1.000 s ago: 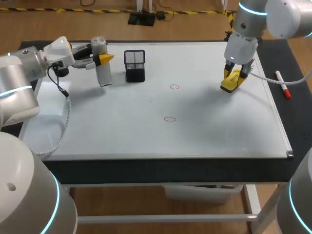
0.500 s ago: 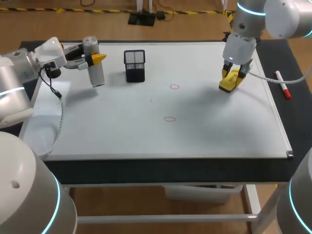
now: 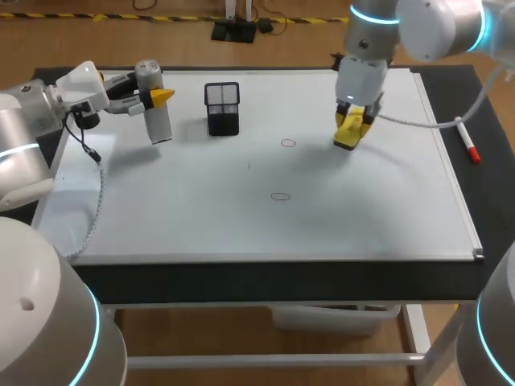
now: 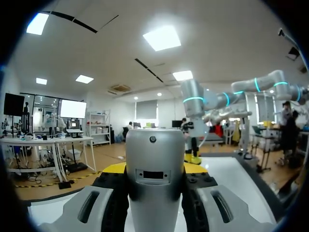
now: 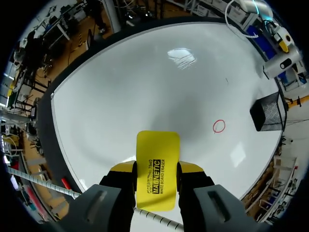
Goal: Pick up the inspection probe, press it on each red-marked spot on the whiteboard one by one, put down the probe, pick up the eraser, and wipe off all the red marks.
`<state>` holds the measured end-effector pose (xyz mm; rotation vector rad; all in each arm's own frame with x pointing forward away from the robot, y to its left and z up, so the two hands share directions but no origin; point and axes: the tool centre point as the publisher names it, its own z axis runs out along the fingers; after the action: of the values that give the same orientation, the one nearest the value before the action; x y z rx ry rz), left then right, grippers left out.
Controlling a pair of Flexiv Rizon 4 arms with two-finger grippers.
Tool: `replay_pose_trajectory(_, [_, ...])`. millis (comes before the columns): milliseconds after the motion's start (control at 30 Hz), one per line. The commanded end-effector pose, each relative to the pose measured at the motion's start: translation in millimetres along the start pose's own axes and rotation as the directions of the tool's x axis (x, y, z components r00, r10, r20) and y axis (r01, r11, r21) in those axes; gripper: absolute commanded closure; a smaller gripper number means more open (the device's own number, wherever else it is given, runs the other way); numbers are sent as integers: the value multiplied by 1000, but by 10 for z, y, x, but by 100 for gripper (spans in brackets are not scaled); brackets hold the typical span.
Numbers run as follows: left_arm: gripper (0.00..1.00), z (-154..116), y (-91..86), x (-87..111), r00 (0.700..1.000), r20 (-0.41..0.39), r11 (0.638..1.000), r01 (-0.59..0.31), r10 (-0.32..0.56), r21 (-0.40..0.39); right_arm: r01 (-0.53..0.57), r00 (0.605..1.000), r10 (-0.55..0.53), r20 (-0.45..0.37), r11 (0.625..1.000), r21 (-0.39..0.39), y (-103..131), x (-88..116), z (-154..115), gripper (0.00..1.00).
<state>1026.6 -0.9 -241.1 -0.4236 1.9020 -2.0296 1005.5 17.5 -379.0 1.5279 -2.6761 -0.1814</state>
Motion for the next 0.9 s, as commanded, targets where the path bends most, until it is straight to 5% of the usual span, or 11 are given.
replay_pose_trajectory(33, [100,1,-10,7,1000,3,1000,-2,2,1,44,998,-44,-42,999,6,70,-201,27,100])
replay_pose_trajectory(600, [100,1,-10,7,1000,3,1000,-2,2,1,302,950,-299,-95,953,21,499,-967,177,100])
replay_pose_trajectory(900, [100,1,-10,7,1000,3,1000,-2,2,1,342,937,-340,-81,939,20,620,-1204,214,100])
